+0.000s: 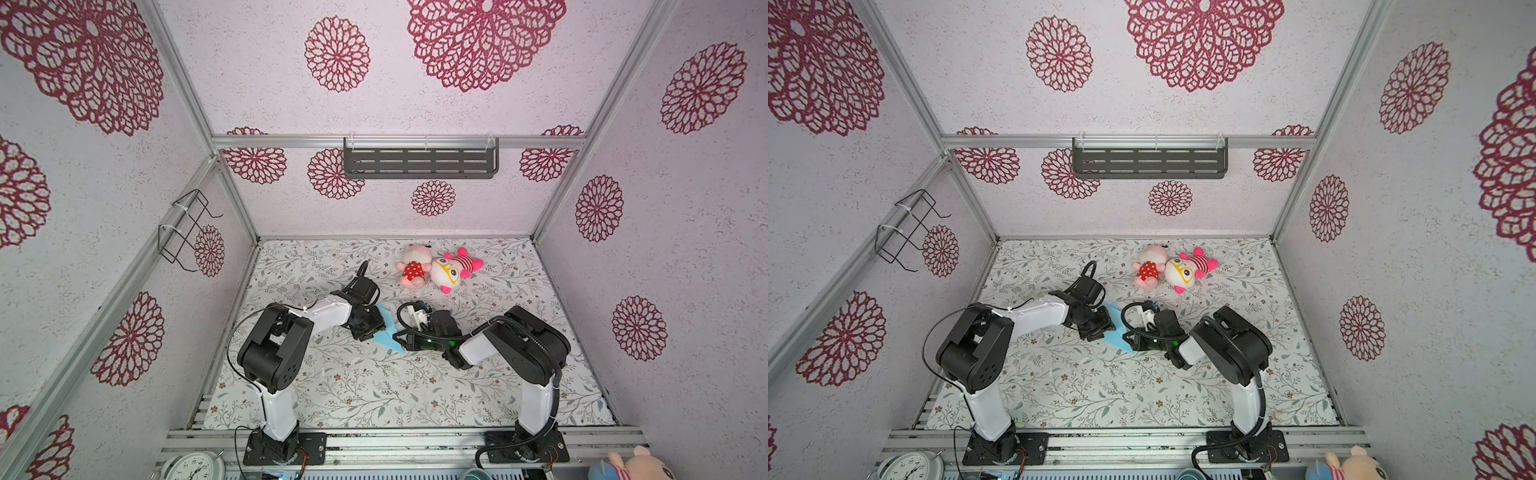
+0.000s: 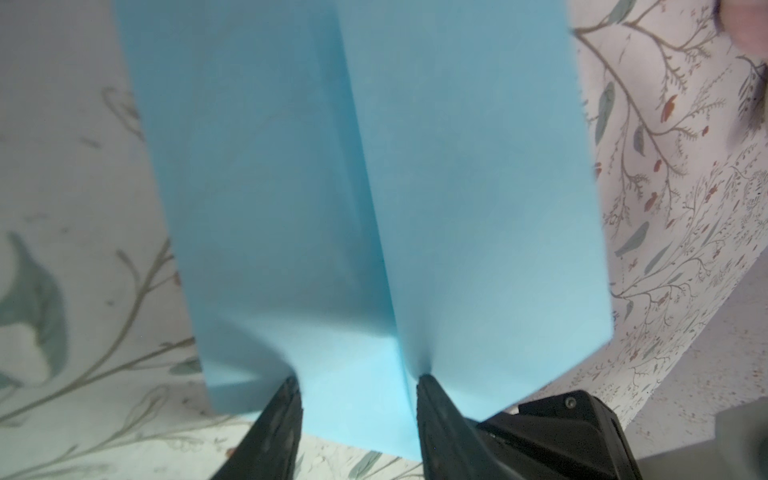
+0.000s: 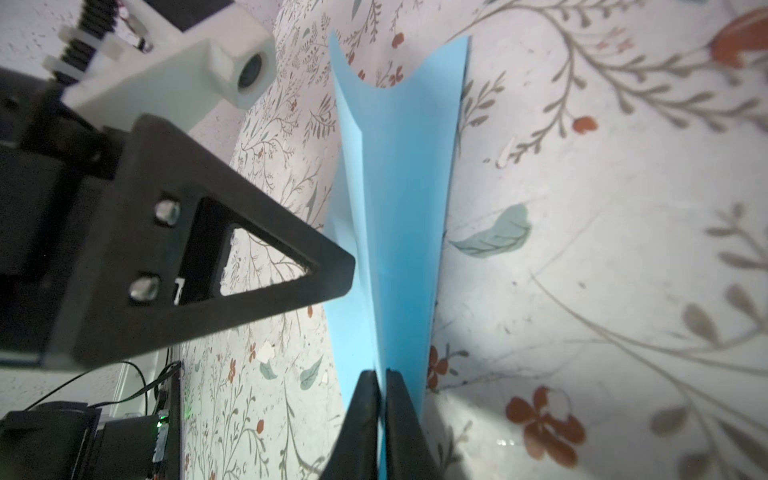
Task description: Fold a paper plane with a square sheet of paper (pick it up from the middle)
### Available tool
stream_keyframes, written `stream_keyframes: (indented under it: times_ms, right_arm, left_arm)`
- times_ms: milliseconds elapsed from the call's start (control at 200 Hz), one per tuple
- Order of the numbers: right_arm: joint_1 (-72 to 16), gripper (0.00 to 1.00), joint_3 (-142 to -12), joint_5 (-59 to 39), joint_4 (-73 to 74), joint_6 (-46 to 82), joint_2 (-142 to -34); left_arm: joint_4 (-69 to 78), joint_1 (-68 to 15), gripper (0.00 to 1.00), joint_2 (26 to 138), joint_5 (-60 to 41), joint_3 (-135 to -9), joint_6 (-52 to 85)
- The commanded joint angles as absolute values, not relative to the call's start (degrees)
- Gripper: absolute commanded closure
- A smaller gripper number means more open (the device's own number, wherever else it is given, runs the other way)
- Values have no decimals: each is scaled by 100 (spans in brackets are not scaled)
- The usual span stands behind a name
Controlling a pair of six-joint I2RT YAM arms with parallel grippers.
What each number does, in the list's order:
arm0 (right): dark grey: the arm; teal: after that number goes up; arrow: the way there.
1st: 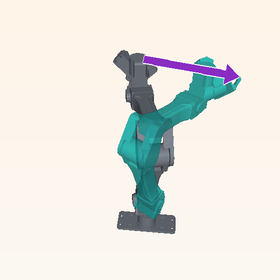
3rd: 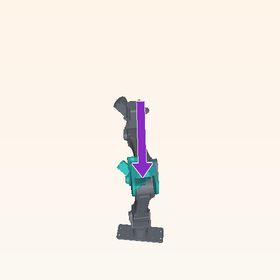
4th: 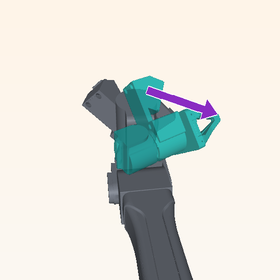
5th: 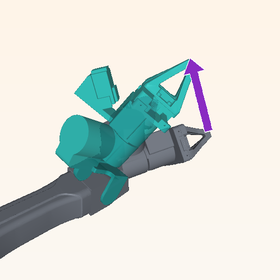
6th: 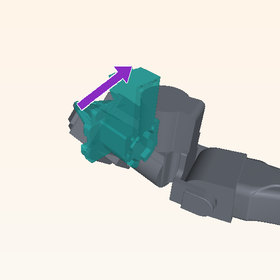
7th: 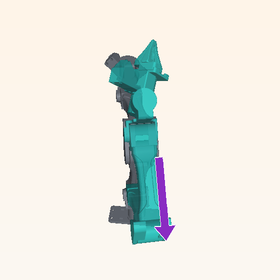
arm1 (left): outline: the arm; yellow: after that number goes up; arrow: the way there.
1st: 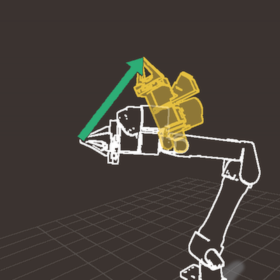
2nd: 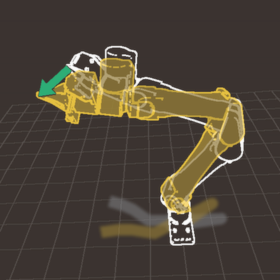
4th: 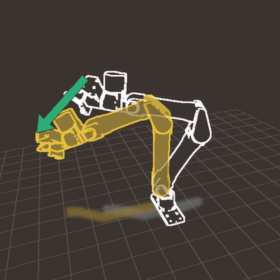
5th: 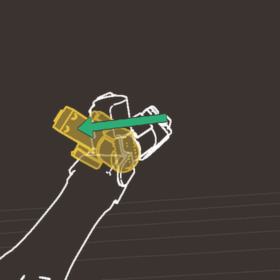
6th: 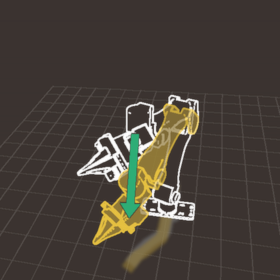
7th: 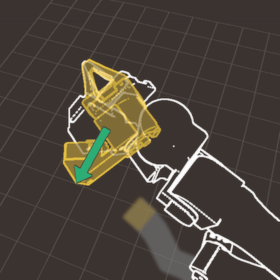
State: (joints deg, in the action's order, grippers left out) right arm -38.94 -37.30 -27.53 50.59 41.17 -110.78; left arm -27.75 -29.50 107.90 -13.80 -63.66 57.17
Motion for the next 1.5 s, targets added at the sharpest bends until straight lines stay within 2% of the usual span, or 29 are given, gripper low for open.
stream_keyframes:
  times_ms: [0, 455, 1021, 1491]
  right_arm:
    - [-3850, 92, -3909, -3025, 4971, 4136, -11008]
    - [-3816, 94, -4088, -3106, 4618, 4131, -11184]
    - [-3779, 93, -4208, -3326, 4502, 4125, -11293]
    - [-3779, 92, -4307, -3317, 4309, 4106, -11351]
  left_arm:
    - [-3335, -3009, 51, 11371, -780, -5954, 5634]
    - [-2382, -2998, 53, 10308, -1204, -5865, 5330]
    - [-2017, -2997, 49, 10285, -1564, -6047, 5134]
    - [-2192, -3008, 49, 10257, -1444, -6221, 4992]
